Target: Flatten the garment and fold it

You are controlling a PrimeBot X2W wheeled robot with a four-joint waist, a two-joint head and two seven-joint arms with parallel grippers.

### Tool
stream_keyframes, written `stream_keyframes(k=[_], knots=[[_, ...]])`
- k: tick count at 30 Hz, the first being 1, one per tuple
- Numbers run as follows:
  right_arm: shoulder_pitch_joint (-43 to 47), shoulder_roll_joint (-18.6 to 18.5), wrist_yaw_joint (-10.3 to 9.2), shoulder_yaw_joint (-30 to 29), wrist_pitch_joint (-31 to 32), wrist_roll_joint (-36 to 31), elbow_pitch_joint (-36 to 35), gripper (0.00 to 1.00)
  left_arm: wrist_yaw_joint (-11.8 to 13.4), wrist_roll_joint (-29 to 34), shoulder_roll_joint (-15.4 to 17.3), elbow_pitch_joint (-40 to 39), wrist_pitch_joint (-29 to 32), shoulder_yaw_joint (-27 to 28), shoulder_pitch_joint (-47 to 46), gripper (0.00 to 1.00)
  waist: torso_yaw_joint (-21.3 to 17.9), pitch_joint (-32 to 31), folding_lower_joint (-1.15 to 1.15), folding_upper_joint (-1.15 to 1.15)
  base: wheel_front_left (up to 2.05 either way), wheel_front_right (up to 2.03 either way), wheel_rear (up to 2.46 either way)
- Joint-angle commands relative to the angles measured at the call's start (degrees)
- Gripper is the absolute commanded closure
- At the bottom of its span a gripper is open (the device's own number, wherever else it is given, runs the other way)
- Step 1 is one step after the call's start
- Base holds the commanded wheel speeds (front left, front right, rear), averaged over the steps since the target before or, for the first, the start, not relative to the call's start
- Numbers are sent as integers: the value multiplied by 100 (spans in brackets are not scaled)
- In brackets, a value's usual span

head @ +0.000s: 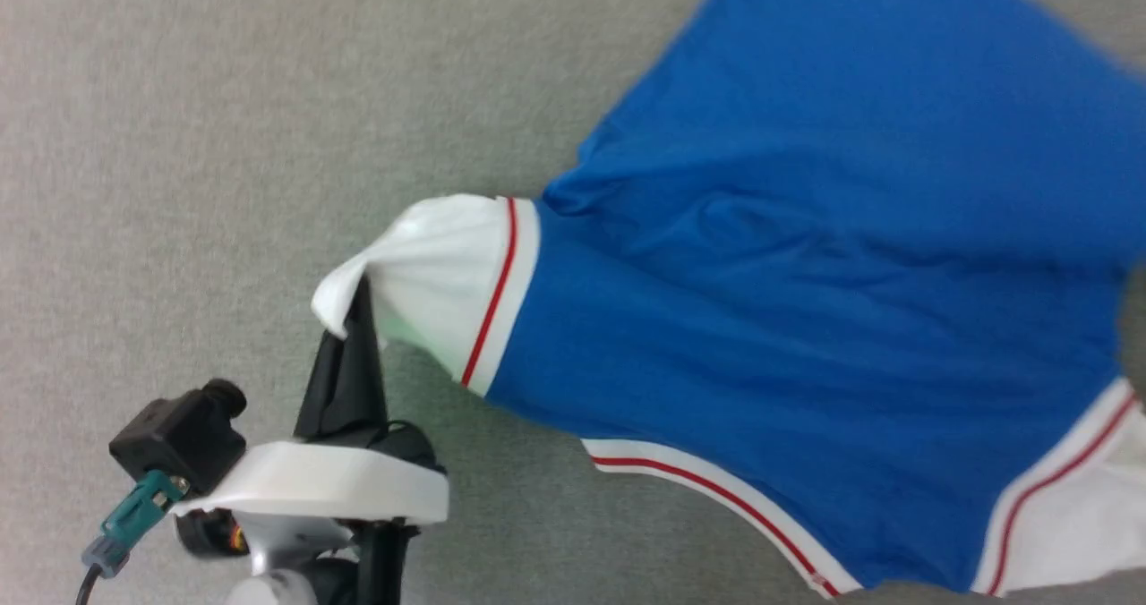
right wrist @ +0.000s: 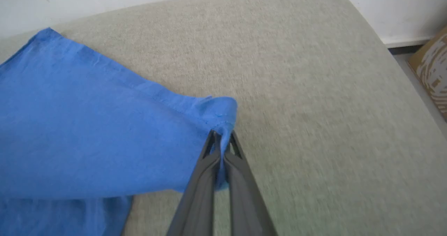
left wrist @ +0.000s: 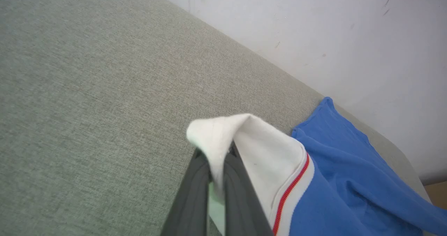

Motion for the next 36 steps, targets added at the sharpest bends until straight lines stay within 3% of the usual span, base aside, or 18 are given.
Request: stream_keyframes(k=[1,7,10,15,16,17,18,21,25,31,36], knots=[[165,107,-6,-70,24,28,-84,100,44,56,40,19,26,38,57,100,-395,-460,1,0,0,0,0],[1851,1116,-6,-482,502,-89,-897,100,128,227,357,115,363,-55,311,100,-535,-746,1,0,0,0,0],[2122,1606,-6,-310,565,-218,-1020,100,185,330,472,189,473,-100,406,100,-599,-849,1,0,0,0,0],[1868,1910,-6,62,141,-811,-417,100,112,379,481,373,598,-293,269,100,-632,-968,1,0,0,0,0],[1763,1933,-6,95,17,-895,-266,93,88,395,481,431,610,-330,213,100,-633,-997,1,0,0,0,0],[1687,1908,-6,152,-92,-982,-156,4,62,398,470,487,620,-366,158,100,-629,-1034,1,0,0,0,0],[1628,1872,-6,201,-178,-1028,-81,0,38,398,458,539,631,-399,112,100,-624,-1070,1,0,0,0,0],[1542,1718,-6,147,-300,-957,-123,0,-7,414,432,633,644,-487,29,100,-569,-1179,1,0,0,0,0],[1454,1398,-6,-104,-92,-587,-891,0,-2,493,431,602,616,-570,24,100,-427,-1225,1,0,0,0,0],[601,568,-6,-17,477,-606,-1971,0,103,795,378,362,597,-782,-127,100,-42,-882,1,0,0,0,0],[-787,266,-6,603,787,-844,-1510,0,64,951,180,230,565,-1061,-444,100,324,-333,1,0,0,0,0]])
